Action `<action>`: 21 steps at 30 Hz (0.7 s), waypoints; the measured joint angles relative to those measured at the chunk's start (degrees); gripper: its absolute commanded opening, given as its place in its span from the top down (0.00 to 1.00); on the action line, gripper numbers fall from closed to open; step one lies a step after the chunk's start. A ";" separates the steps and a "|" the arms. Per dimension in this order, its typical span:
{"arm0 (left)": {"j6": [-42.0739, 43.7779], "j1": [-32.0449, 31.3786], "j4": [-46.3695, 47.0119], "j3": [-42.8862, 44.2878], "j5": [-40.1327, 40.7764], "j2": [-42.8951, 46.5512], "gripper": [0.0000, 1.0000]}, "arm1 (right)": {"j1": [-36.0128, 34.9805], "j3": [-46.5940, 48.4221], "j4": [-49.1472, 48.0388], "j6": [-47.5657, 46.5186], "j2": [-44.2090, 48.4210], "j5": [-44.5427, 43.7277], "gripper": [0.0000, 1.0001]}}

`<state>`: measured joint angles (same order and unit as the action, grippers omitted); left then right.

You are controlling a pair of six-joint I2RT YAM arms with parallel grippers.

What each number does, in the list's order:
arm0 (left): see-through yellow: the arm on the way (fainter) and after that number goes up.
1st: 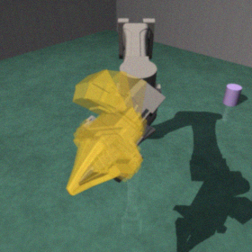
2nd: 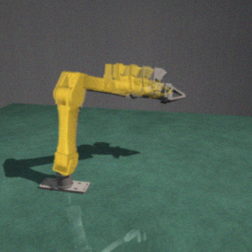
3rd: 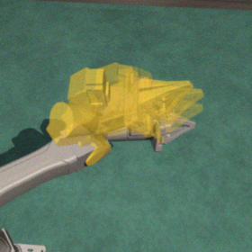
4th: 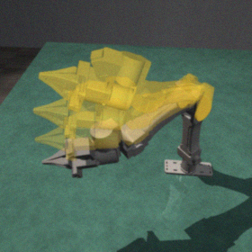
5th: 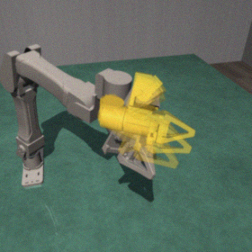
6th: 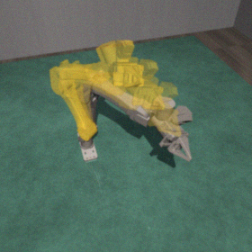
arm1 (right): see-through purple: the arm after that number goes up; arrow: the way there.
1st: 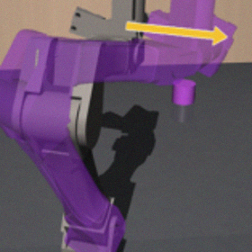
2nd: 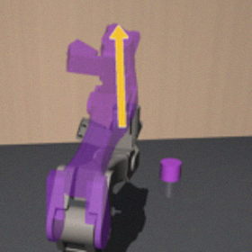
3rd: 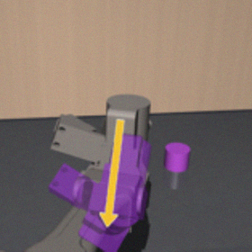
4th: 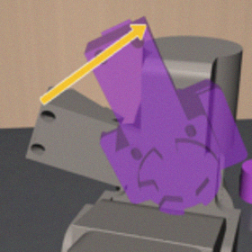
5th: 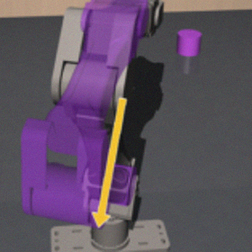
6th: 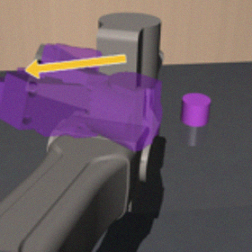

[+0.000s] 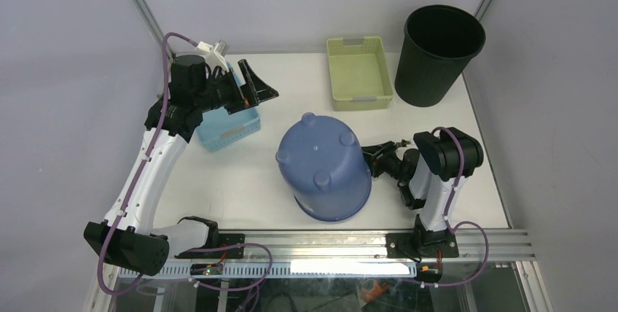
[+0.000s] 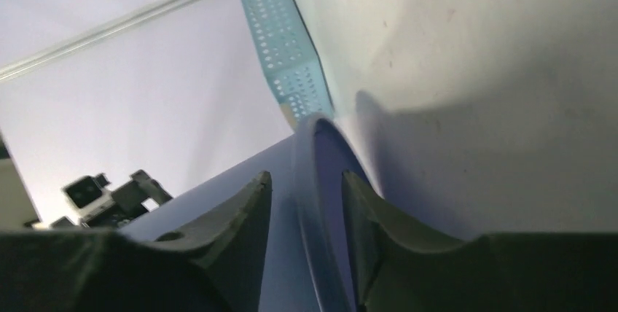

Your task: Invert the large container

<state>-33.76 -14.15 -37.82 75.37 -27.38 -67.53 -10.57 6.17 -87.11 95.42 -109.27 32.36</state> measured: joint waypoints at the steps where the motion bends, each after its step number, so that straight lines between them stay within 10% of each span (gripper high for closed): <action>1: 0.00 0.00 0.02 0.00 0.00 0.00 0.01 | -0.61 0.15 -0.02 -1.20 -0.44 -0.24 0.46; 10: 0.00 0.00 0.20 0.35 0.00 0.00 0.01 | -2.93 1.81 6.32 -6.91 4.76 -2.01 0.28; 21: 0.31 0.00 0.17 0.35 0.09 0.00 0.01 | -3.63 25.18 73.72 -32.13 35.23 -18.12 0.07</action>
<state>-33.45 -14.15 -37.65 75.72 -27.29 -67.53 -14.20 31.35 -13.39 63.29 -74.04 14.24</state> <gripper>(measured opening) 0.987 0.914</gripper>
